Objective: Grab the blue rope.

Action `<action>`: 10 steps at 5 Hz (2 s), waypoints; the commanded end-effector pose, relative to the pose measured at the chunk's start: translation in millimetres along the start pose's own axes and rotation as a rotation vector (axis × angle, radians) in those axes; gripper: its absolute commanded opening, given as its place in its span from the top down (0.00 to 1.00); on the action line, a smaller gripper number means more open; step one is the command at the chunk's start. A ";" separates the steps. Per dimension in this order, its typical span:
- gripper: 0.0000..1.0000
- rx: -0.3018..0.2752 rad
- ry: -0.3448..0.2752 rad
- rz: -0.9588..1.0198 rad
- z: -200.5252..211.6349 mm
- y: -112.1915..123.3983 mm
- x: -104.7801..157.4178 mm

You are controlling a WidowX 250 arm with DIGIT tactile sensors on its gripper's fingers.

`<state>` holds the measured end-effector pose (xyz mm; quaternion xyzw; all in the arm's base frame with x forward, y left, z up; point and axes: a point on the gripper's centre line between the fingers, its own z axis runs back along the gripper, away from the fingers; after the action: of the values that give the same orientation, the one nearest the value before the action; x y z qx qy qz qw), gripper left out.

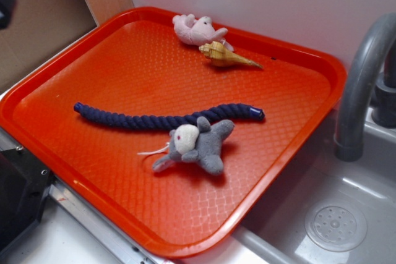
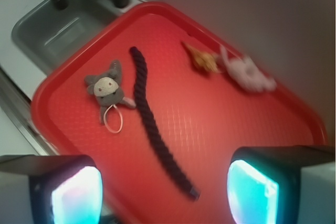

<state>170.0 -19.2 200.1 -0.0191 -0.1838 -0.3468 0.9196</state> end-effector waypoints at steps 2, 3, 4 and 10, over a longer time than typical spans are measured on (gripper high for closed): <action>0.00 -0.160 0.030 -0.340 -74.6 17.8 26.9; 0.00 -0.179 0.069 -0.360 -95.2 15.2 21.3; 0.00 -0.197 0.117 -0.399 -120.6 12.8 12.9; 0.00 -0.151 0.374 -0.556 -184.7 -31.7 -18.9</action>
<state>199.9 -57.6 18.6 0.0271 0.0218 -0.5926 0.8047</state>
